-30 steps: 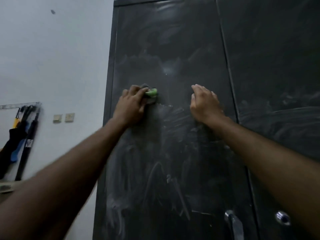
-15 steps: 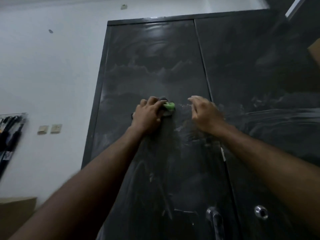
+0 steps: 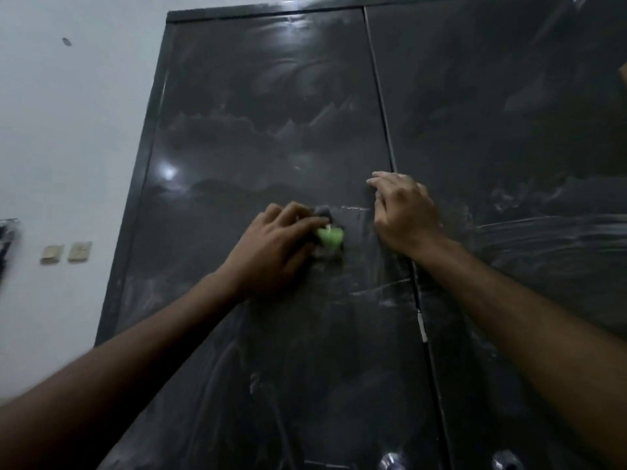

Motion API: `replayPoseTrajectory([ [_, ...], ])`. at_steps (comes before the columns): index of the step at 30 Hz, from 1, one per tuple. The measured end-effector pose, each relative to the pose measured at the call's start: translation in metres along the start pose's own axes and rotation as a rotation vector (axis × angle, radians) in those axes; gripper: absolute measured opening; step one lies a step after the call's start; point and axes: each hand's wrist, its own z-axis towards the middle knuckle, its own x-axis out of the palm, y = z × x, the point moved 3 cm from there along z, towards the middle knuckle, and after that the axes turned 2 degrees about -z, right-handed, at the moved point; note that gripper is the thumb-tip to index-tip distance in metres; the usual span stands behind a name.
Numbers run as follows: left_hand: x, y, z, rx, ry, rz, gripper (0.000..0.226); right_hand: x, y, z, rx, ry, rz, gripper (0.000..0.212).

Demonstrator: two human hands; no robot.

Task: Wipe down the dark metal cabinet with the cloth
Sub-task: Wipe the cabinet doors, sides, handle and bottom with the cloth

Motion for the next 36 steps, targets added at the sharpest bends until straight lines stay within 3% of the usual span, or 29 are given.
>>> replayPoseTrajectory([
  [3,-0.007,0.013,-0.015,0.101,0.008,0.013,0.048,-0.007,-0.008,0.000,-0.028,-0.007,0.036,0.039],
  [8,-0.002,0.004,0.038,-0.196,-0.136,0.034,0.045,-0.015,-0.016,-0.003,-0.055,-0.024,0.089,0.040],
  [11,0.021,-0.039,0.041,-0.030,-0.046,0.001,0.048,-0.017,-0.025,-0.008,-0.051,0.006,0.065,0.041],
  [14,0.024,-0.039,0.017,0.091,0.030,0.009,0.049,-0.021,-0.036,-0.011,-0.053,0.015,0.040,0.040],
  [20,0.020,-0.030,0.075,-0.181,-0.134,0.031,0.049,-0.032,-0.063,-0.010,-0.085,0.032,-0.015,0.041],
  [24,0.044,-0.073,0.081,0.005,-0.042,0.024,0.052,-0.043,-0.087,-0.011,-0.083,0.001,0.003,0.040],
  [27,0.039,-0.063,0.052,0.117,0.003,0.025,0.051,-0.050,-0.109,-0.028,-0.086,-0.041,0.117,0.037],
  [32,0.034,-0.065,0.082,-0.188,-0.132,0.031,0.050,-0.054,-0.145,-0.054,-0.029,-0.108,0.184,0.038],
  [36,0.061,-0.107,0.063,-0.013,-0.071,-0.013,0.052,-0.056,-0.161,-0.058,0.016,-0.139,0.208,0.040],
])
